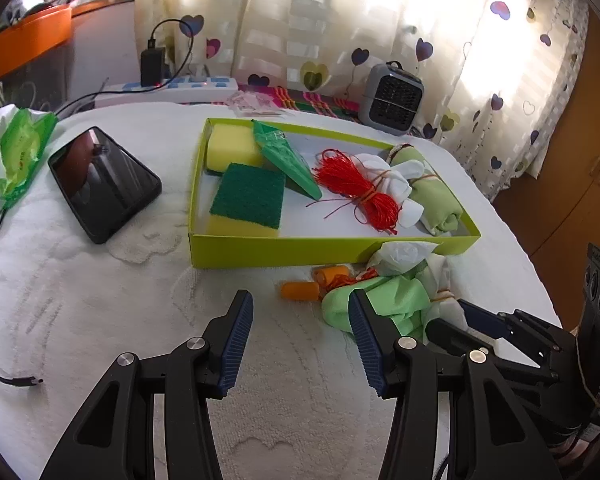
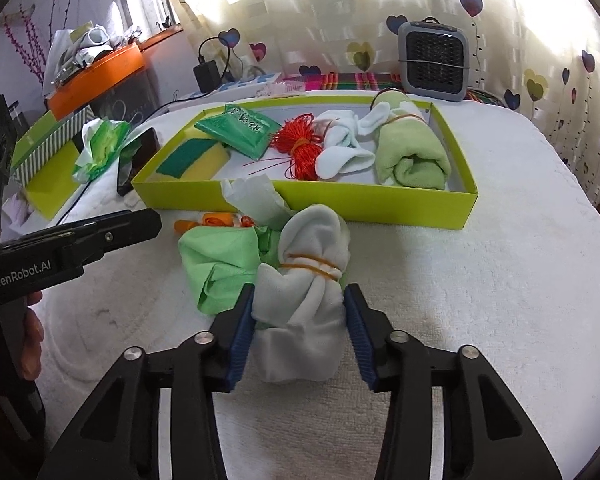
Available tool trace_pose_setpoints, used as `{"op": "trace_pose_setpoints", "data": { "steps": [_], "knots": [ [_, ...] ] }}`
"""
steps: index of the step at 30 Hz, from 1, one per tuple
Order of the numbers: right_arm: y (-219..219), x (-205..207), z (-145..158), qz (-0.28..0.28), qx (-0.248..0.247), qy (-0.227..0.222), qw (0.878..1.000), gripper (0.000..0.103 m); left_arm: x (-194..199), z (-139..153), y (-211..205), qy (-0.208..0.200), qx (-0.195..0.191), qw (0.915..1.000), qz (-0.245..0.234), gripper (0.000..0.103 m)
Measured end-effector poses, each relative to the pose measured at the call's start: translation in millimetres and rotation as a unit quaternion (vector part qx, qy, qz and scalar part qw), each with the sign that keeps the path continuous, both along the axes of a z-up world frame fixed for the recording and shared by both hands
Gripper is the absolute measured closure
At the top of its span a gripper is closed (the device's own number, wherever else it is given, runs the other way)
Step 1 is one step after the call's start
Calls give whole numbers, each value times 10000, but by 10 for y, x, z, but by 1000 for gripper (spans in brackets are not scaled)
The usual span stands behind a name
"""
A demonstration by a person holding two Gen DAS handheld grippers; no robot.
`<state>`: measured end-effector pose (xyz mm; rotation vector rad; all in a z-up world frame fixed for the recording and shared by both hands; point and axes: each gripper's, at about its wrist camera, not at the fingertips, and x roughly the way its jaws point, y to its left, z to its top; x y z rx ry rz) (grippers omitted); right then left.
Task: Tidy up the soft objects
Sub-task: 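Grasp the white tied socks with the right tool, then grasp the light-green cloth with the left tool while the right tool holds the socks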
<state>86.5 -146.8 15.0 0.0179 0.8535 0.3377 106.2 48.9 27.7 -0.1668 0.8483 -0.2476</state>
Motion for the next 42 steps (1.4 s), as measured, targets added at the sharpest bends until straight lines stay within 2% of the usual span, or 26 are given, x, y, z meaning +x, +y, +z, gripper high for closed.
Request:
{"op": "trace_pose_setpoints", "data": {
  "steps": [8, 22, 31, 35, 42],
  "knots": [
    [-125, -4, 27, -104, 229, -19, 9997, 69, -15, 3, -72, 35, 0, 9999, -122, 54],
    [-411, -47, 53, -500, 450, -84, 9977, 69, 7, -30, -352, 98, 119, 9983, -559, 54],
    [-504, -52, 46, -636, 570, -95, 9963, 69, 45, -22, -607, -36, 524, 9952, -827, 52],
    [-520, -53, 42, -645, 625, -95, 9959, 69, 38, -92, -718, 97, 618, 9925, -1049, 52],
    [-572, -61, 37, -683, 716, -90, 9951, 69, -109, -78, -856, 194, 274, 9874, -1543, 52]
  ]
}}
